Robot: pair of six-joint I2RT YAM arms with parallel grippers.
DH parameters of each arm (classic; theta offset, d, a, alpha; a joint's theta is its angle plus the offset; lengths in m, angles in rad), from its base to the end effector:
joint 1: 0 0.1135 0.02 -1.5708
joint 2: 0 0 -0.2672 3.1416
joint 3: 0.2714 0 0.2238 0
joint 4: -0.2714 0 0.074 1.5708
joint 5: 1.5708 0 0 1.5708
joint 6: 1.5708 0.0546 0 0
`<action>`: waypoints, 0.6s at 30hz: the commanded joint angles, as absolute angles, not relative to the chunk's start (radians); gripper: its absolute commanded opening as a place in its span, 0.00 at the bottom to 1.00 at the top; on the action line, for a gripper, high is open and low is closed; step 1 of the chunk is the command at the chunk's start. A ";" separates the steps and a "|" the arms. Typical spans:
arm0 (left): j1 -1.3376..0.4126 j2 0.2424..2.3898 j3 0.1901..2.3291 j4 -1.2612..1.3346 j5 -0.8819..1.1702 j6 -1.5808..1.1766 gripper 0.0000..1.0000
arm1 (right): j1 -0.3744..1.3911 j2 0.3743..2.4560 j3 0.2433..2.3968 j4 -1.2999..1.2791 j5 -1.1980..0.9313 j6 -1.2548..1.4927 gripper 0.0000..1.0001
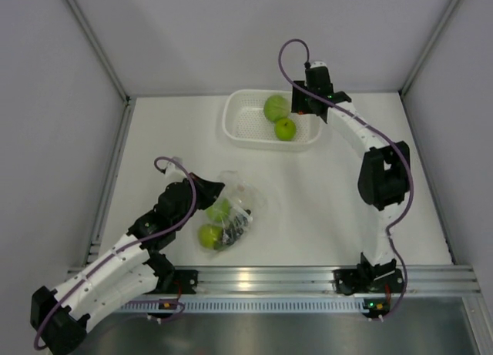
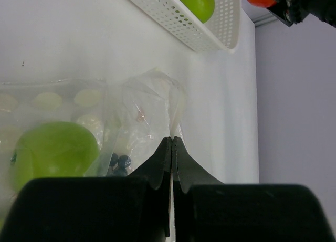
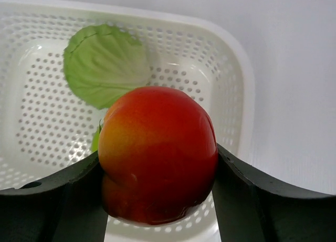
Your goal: Open the zip-top bag and remove the fake food
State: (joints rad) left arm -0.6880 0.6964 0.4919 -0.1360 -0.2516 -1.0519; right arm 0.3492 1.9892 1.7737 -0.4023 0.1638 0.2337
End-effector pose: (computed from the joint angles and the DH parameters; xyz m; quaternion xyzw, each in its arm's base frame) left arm 0.1306 -0.0898 0.2575 -0.2178 0.7838 -0.3715 0.4475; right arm 0.4318 0.1477 0.2961 -0.0137 0.8863 0.0617 0.4587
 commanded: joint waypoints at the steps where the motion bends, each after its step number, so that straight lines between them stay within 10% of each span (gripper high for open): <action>1: -0.684 0.678 0.531 -0.110 -0.244 -1.042 0.00 | 0.314 2.098 1.960 -0.546 0.169 0.155 0.46; 18: -0.684 0.692 0.551 -0.112 -0.268 -0.999 0.00 | 0.279 2.439 2.335 -0.496 0.204 -0.030 0.56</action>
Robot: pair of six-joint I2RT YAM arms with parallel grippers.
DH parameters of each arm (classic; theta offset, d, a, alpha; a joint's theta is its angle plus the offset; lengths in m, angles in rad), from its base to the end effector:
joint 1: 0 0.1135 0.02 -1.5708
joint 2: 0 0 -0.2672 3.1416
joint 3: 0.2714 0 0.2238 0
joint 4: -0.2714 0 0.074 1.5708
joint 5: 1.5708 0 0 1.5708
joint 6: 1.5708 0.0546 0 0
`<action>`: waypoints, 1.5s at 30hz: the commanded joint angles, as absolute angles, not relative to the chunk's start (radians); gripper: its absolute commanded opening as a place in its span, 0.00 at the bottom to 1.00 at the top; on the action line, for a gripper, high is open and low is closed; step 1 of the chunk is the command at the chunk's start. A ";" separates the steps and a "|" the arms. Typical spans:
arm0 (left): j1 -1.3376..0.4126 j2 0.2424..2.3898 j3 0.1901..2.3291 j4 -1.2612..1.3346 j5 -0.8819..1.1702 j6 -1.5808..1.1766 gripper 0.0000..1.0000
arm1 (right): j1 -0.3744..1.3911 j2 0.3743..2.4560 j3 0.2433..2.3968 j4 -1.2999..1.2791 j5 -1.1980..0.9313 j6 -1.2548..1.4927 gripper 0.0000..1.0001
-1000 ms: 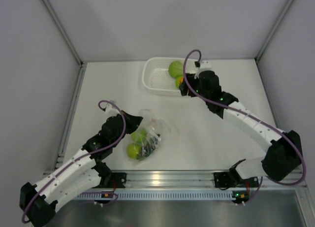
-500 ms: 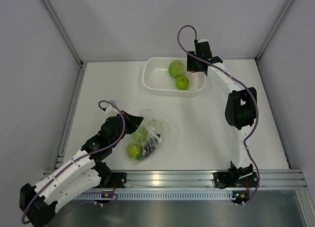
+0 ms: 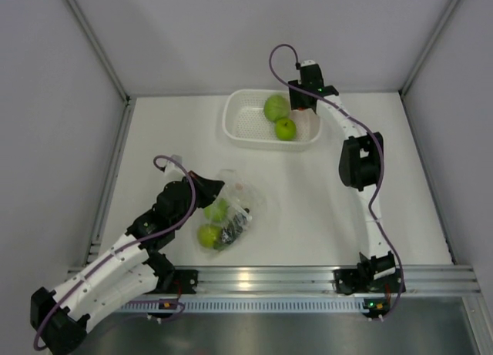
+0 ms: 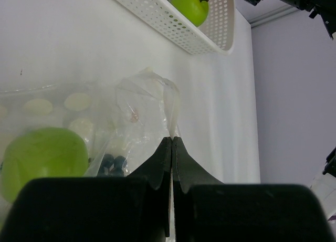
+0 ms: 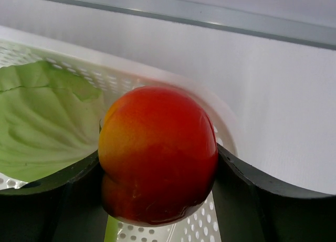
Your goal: Open the zip-top bag and remove the fake food
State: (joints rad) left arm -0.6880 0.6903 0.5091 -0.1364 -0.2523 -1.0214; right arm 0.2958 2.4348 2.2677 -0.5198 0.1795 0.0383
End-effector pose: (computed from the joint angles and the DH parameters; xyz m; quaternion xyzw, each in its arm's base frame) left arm 0.1302 -0.0894 0.2642 -0.2061 0.7802 -0.3719 0.4588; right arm 0.5237 0.1494 0.2293 -0.0776 0.8978 -0.0091 0.4335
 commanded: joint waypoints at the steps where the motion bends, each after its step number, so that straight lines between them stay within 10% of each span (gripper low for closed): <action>1: -0.684 0.692 0.551 -0.110 -0.270 -0.999 0.00 | 0.279 2.441 2.336 -0.486 0.206 -0.035 0.56; 13: -0.684 0.744 0.574 -0.110 -0.282 -0.974 0.00 | 0.272 2.505 2.375 -0.456 0.178 -0.124 0.64; 21: -0.684 0.765 0.586 -0.110 -0.278 -0.963 0.00 | 0.273 2.456 2.344 -0.442 0.182 -0.133 0.95; 28: -0.684 0.758 0.592 -0.112 -0.275 -0.968 0.00 | 0.279 2.298 2.217 -0.445 0.190 -0.109 0.99; 36: -0.684 0.773 0.626 -0.103 -0.268 -0.982 0.00 | 0.272 1.959 1.844 -0.301 -0.094 0.153 1.00; 45: -0.684 0.793 0.670 -0.101 -0.267 -0.992 0.00 | 0.405 1.718 1.536 -0.318 -0.284 0.316 0.70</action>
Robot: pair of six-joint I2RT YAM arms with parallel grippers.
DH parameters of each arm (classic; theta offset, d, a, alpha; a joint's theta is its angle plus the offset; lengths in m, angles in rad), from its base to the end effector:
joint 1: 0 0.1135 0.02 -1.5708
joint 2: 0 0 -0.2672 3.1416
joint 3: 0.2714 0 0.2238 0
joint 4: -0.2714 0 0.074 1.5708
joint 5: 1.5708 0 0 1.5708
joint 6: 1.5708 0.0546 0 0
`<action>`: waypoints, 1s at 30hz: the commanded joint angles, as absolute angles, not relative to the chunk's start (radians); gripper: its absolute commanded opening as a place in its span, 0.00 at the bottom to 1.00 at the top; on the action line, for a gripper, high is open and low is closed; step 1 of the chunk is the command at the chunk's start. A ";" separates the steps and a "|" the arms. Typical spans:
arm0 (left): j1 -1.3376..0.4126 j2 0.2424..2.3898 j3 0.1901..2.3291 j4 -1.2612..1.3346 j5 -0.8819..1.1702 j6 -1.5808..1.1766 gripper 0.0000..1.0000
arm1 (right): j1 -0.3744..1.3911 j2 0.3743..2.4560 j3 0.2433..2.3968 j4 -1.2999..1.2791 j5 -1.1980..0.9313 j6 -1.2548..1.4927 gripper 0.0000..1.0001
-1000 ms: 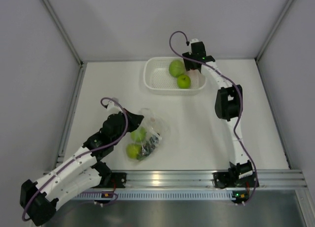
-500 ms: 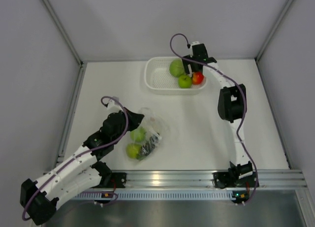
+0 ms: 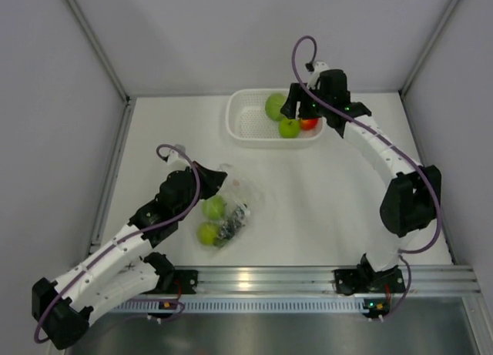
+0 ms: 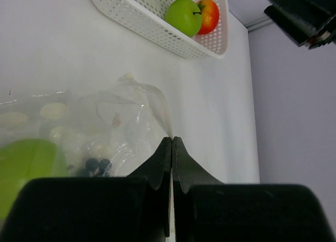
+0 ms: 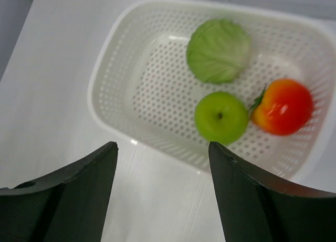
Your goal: Open the zip-top bag and remove the fake food
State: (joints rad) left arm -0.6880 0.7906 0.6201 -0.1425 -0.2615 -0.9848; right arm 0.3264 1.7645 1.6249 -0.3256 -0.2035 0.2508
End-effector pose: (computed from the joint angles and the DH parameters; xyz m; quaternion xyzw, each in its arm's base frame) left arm 0.1444 -0.1004 0.2869 -0.1944 0.7816 -0.3622 0.4691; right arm 0.3822 0.1410 0.3479 -0.0853 0.8440 0.2315 0.4762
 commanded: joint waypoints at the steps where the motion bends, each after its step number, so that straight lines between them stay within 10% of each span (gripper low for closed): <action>1: -0.684 0.795 0.676 -0.098 -0.268 -0.994 0.00 | 0.429 1.680 1.508 -0.319 -0.284 0.325 0.69; 8: -0.684 0.801 0.701 -0.092 -0.275 -0.999 0.00 | 0.653 1.545 1.275 -0.209 -0.316 0.405 0.51; 30: -0.684 0.792 0.654 -0.018 -0.193 -1.046 0.00 | 0.969 1.758 1.057 0.378 -0.101 0.644 0.50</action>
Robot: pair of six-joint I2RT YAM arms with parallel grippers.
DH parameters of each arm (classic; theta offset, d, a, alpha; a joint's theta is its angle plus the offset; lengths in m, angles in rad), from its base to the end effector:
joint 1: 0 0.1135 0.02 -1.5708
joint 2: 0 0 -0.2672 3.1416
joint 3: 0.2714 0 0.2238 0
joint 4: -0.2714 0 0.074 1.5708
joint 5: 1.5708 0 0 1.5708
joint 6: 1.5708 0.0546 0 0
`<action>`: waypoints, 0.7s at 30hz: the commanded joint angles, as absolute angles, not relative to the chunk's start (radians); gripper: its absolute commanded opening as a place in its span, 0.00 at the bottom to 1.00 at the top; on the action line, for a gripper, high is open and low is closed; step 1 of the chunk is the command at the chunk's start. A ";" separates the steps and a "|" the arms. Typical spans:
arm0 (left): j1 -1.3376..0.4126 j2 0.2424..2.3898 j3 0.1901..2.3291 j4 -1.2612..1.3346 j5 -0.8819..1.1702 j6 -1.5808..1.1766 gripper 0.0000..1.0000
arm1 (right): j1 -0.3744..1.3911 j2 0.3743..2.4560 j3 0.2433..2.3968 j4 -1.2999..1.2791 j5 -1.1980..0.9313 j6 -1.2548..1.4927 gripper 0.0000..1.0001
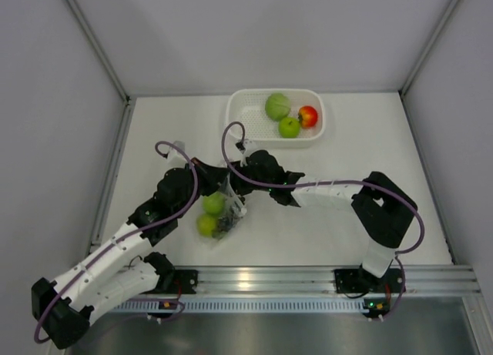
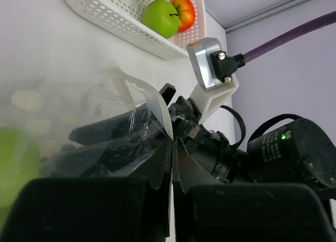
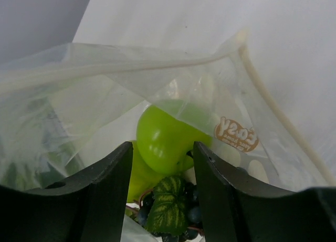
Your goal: Open the zip-top bag and remove the fake food
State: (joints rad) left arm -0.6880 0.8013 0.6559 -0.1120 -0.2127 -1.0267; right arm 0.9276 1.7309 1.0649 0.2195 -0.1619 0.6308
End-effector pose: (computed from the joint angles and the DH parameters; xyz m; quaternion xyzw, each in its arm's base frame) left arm 0.1458 -0.1049 0.3011 -0.1966 0.7653 -0.4040 0.4609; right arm 0.2236 0.3130 0.2360 -0.1673 0.8277 0.4220 0.3299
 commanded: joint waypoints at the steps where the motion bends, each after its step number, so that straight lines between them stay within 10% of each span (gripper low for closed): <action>1: -0.684 0.790 0.653 -0.017 -0.193 -1.046 0.00 | 0.979 1.767 1.054 0.390 -0.083 0.638 0.51; 21: -0.684 0.764 0.568 -0.015 -0.190 -1.026 0.00 | 1.054 2.003 1.100 0.474 -0.031 0.560 0.83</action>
